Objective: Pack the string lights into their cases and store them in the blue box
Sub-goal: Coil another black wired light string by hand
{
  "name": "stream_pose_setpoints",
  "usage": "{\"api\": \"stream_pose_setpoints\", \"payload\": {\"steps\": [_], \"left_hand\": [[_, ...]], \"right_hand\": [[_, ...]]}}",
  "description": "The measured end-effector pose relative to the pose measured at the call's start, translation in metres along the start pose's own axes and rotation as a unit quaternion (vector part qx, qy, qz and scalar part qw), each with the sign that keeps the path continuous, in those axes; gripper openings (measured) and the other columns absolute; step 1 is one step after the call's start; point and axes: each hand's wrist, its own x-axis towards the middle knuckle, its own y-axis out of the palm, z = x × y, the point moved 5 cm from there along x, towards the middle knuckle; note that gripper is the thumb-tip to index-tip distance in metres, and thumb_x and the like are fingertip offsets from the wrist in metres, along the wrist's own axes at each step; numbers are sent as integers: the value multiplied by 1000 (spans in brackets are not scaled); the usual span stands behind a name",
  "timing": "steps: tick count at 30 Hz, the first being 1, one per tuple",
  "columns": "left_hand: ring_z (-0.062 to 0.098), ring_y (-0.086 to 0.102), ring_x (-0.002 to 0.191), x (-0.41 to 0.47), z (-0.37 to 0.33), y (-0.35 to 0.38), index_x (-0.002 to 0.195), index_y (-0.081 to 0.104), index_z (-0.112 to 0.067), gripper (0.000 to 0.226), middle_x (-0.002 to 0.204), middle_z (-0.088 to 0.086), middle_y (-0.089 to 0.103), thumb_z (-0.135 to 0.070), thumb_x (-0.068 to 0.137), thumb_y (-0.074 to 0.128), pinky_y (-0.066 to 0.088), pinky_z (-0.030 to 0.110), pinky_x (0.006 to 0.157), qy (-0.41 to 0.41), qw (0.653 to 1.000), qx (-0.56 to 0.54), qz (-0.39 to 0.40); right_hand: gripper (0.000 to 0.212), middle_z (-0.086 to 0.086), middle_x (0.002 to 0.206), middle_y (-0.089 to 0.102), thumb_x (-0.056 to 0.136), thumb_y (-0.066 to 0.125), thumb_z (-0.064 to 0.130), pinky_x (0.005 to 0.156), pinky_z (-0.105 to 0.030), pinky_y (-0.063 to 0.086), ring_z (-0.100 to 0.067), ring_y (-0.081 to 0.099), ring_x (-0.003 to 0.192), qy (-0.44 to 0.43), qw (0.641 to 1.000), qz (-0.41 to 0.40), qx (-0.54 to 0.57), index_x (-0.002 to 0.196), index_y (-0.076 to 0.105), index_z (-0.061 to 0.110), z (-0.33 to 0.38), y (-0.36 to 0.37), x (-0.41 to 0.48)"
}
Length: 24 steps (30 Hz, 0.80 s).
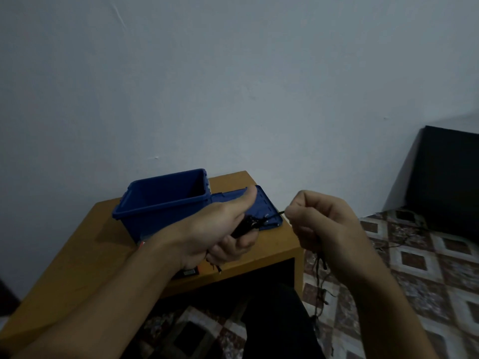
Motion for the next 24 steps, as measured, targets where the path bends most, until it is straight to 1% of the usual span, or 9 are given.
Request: {"api": "stream_pose_setpoints", "payload": {"steps": [3, 6, 9, 12, 14, 17, 20, 22, 24], "left_hand": [[15, 9, 49, -1, 0, 3, 57, 32, -19, 76, 53, -1, 19, -88, 82, 15, 7, 29, 47, 13, 999, -20, 43], [15, 9, 50, -1, 1, 3, 59, 28, -20, 74, 53, -2, 20, -90, 80, 14, 8, 29, 48, -3, 999, 10, 36], [14, 12, 49, -2, 1, 5, 57, 32, -19, 79, 51, -4, 23, -92, 78, 10, 8, 31, 51, -19, 998, 52, 34], [15, 11, 47, -2, 0, 8, 54, 31, -17, 80, 48, -5, 23, -90, 79, 9, 7, 33, 51, -3, 997, 54, 62], [16, 7, 47, -2, -1, 8, 54, 27, -19, 76, 48, -5, 21, -88, 83, 13, 5, 33, 50, 15, 996, 2, 86], [13, 8, 43, -4, -5, 9, 55, 27, -19, 70, 46, -5, 20, -80, 89, 25, 3, 30, 43, 47, 982, -111, 148], [11, 13, 42, -7, -13, 13, 58, 36, -16, 62, 47, -4, 23, -65, 96, 28, 1, 33, 44, 92, 946, -218, 220], [13, 17, 44, -10, -19, 14, 64, 43, -13, 59, 50, -2, 25, -56, 99, 24, 2, 35, 47, 125, 918, -280, 250], [15, 21, 47, -11, -24, 14, 71, 47, -11, 52, 53, 0, 27, -46, 99, 23, 8, 35, 49, 159, 896, -326, 256]], "right_hand": [[27, 7, 54, 40, 90, 69, 24, 46, -21, 29, -9, 30, 47, -24, 999, -35, -24, 68, 56, 16, 1, -1, 1], [23, 3, 56, 40, 87, 69, 27, 44, -26, 25, -14, 28, 48, -35, 999, -1, 21, 70, 59, 15, 2, 1, -1], [25, -1, 57, 38, 85, 70, 31, 45, -32, 21, -18, 25, 49, -45, 998, 21, 34, 73, 59, 12, 4, 4, -2], [33, 1, 56, 40, 91, 70, 27, 45, -24, 26, -12, 30, 47, -47, 999, -28, 3, 77, 56, 1, 1, 2, 0], [37, -1, 57, 40, 89, 65, 29, 45, -21, 30, -9, 31, 47, -42, 998, -52, -19, 81, 55, -6, -2, 1, 3], [38, -1, 57, 40, 88, 64, 33, 45, -20, 29, -9, 31, 47, -27, 998, -47, -23, 82, 58, -4, -6, 2, 5], [35, 8, 55, 42, 89, 59, 36, 46, -16, 29, -3, 33, 46, -20, 999, -4, -38, 82, 62, 2, -11, 11, 6], [31, 9, 52, 44, 91, 56, 36, 46, -19, 30, -4, 35, 45, -13, 999, 17, -42, 82, 61, 8, -17, 17, 7], [31, 5, 53, 51, 96, 55, 34, 49, -25, 36, -10, 43, 48, -2, 998, 20, -68, 85, 62, 6, -23, 19, 8]]}}
